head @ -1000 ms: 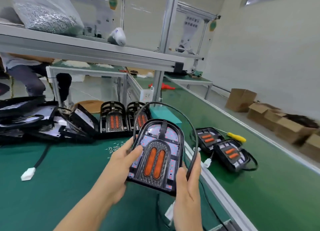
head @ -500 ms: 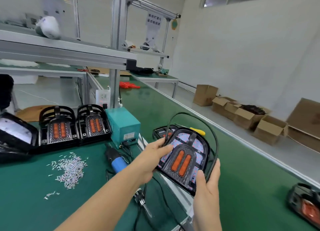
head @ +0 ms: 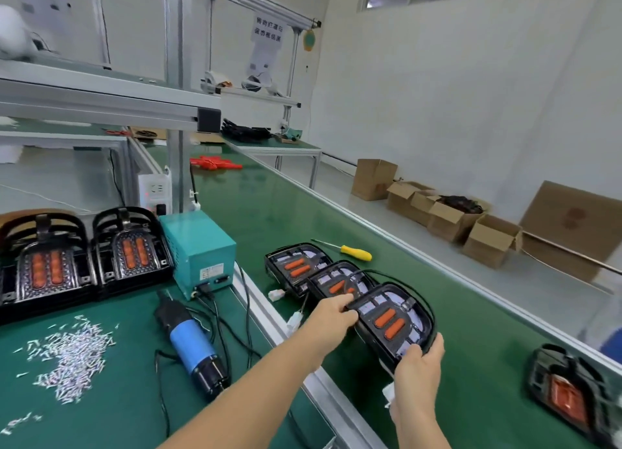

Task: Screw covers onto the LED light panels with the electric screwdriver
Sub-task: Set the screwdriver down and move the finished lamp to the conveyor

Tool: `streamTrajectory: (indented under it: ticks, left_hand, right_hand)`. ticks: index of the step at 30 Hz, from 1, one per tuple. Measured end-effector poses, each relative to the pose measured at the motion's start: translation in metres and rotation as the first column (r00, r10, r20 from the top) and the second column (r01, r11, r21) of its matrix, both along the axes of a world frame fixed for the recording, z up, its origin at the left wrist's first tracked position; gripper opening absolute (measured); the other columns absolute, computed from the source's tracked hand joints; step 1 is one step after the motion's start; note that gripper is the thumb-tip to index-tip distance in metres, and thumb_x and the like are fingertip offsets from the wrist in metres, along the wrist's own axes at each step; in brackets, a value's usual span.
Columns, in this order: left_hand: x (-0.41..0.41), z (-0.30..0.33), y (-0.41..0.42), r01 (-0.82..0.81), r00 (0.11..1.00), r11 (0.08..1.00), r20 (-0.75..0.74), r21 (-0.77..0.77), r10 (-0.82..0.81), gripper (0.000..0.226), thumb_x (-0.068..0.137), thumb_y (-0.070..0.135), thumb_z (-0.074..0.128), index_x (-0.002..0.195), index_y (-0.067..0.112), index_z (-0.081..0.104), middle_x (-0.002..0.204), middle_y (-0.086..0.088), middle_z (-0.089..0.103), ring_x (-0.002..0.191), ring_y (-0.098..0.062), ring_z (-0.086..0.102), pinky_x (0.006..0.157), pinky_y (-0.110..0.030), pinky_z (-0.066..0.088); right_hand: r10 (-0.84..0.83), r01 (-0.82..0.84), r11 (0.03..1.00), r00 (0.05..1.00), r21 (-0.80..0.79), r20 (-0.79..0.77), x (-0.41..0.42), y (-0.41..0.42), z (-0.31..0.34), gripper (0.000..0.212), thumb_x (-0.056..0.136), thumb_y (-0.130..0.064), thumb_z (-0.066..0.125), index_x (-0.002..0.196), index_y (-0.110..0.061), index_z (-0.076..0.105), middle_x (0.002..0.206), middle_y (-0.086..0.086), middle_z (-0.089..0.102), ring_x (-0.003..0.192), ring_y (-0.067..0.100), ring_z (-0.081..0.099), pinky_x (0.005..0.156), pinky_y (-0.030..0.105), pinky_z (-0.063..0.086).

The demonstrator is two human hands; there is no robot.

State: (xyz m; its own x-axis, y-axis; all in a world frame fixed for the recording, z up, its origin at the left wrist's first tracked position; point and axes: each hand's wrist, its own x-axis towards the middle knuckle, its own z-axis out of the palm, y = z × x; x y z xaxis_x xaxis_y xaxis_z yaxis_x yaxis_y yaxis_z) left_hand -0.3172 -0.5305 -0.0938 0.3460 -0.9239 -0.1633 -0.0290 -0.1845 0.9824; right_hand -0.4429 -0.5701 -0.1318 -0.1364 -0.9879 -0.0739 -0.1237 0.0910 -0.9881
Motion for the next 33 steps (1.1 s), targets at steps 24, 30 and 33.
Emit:
streamTrajectory:
  ticks: [24, 30, 33]
  left_hand:
    - [0.033, -0.044, -0.013, -0.152, 0.660, 0.969, 0.750, 0.195, -0.048, 0.079, 0.092, 0.005, 0.042, 0.150, 0.038, -0.001, 0.159, -0.004, -0.013, 0.146, -0.025, -0.004, 0.118, -0.044, 0.002]
    - [0.058, -0.048, -0.025, -0.170, 0.886, 0.954, 0.463, 0.247, 0.038, 0.087, 0.086, -0.001, 0.047, 0.151, 0.033, 0.001, 0.159, -0.002, -0.012, 0.138, -0.030, 0.030, 0.100, -0.038, 0.043]
    - [0.067, -0.049, -0.030, -0.163, 0.926, 0.955, 0.371, 0.248, 0.062, 0.087, 0.086, -0.004, 0.049, 0.152, 0.027, 0.002, 0.158, 0.004, -0.018, 0.125, -0.020, 0.041, 0.057, -0.020, 0.043]
  right_hand:
    - [0.226, -0.501, 0.864, 0.276, 0.061, -0.934, 0.026, 0.001, -0.018, 0.070, 0.098, -0.053, 0.042, 0.154, -0.040, 0.002, 0.164, -0.003, -0.008, 0.151, 0.024, -0.007, 0.117, 0.056, 0.006]
    - [0.132, -0.521, 0.852, 0.304, -0.049, -0.944, 0.029, -0.007, -0.021, 0.061, 0.105, -0.019, 0.036, 0.155, -0.037, 0.007, 0.164, -0.003, 0.007, 0.150, 0.023, 0.004, 0.117, 0.039, 0.026]
    - [0.120, -0.545, 0.834, 0.329, -0.085, -0.937, 0.029, -0.013, -0.024, 0.066, 0.102, -0.007, 0.038, 0.155, -0.037, 0.011, 0.163, -0.003, 0.012, 0.149, 0.025, 0.006, 0.116, 0.033, 0.027]
